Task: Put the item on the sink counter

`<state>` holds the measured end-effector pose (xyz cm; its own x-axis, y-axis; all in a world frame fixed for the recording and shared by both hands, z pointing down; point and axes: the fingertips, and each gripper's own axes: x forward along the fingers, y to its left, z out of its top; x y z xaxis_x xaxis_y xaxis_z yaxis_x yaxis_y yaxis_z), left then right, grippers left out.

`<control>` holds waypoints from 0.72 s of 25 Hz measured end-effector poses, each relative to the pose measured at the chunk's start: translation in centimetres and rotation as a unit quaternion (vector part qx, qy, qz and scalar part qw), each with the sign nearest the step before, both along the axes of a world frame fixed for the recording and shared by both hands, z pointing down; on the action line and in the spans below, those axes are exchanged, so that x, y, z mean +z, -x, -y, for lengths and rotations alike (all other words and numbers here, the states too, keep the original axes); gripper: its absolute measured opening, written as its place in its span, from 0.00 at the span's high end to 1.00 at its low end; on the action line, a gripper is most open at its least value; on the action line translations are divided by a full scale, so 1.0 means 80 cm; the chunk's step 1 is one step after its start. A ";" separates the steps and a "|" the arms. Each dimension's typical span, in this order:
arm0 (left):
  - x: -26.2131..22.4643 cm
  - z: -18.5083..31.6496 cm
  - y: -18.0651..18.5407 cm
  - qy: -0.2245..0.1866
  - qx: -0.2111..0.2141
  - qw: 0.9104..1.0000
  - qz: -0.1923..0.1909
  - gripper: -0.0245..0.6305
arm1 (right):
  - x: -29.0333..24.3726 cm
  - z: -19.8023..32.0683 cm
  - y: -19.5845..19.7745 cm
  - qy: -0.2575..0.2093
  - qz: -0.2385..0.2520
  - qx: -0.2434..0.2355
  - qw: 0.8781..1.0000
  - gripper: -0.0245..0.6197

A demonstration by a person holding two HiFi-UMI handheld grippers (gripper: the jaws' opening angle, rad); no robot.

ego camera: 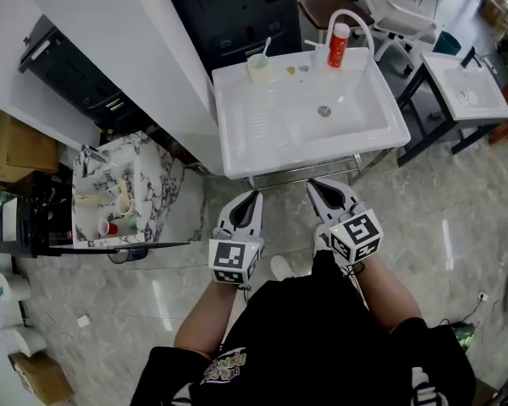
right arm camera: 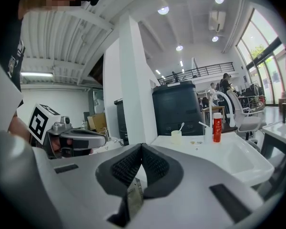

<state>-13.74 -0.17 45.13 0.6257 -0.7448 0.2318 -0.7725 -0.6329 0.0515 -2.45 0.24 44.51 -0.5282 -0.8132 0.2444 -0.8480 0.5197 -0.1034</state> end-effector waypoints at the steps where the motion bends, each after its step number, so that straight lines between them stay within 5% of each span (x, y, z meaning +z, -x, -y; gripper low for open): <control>1: 0.000 0.000 0.001 0.000 -0.001 1.000 -0.001 0.93 | -0.001 0.000 0.000 0.000 0.000 0.000 1.000 0.88; 18: 0.002 -0.001 0.007 -0.002 0.000 1.000 -0.005 0.93 | -0.001 -0.001 0.005 -0.002 -0.005 0.002 1.000 0.88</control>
